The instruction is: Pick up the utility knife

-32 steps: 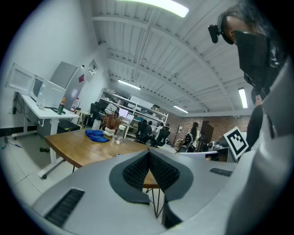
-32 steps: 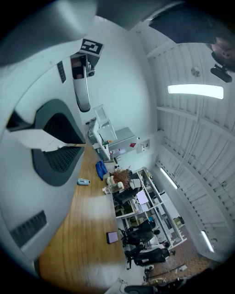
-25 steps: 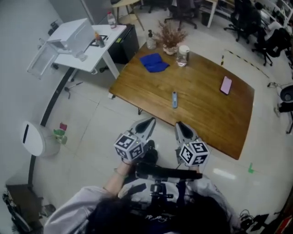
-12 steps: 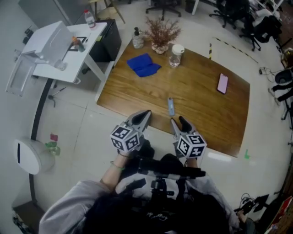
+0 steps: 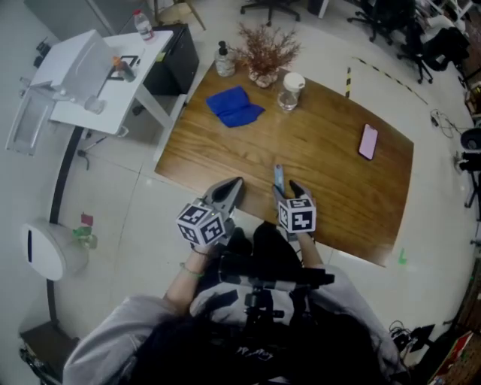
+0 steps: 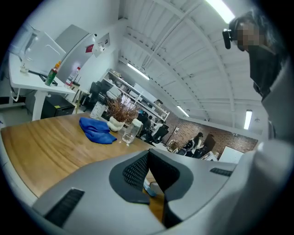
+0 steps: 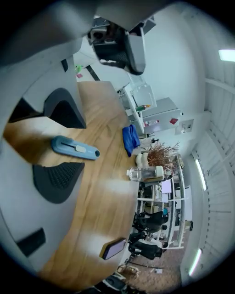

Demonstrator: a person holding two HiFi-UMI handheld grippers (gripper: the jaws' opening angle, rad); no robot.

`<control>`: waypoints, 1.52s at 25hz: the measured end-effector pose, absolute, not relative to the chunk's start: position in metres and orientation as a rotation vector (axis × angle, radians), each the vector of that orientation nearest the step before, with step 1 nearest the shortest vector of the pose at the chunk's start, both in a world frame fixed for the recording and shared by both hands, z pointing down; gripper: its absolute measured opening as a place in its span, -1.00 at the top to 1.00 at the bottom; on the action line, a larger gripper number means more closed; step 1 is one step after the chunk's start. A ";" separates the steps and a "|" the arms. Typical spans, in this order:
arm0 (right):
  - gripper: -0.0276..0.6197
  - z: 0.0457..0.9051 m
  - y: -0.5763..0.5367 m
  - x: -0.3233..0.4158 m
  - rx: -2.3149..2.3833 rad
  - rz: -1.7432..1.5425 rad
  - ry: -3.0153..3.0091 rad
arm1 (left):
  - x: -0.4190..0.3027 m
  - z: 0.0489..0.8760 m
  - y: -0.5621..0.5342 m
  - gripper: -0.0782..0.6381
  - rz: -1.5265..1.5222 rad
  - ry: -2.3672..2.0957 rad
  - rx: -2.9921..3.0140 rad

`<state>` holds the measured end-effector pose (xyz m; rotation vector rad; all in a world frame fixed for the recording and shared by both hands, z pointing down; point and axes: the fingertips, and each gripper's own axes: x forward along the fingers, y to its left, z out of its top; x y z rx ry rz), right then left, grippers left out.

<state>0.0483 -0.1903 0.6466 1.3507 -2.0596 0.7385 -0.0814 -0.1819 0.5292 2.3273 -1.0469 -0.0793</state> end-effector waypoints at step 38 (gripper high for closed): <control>0.47 0.506 -0.197 0.070 1.532 0.823 -2.410 | -0.075 0.518 -0.213 0.77 -0.096 -1.133 2.308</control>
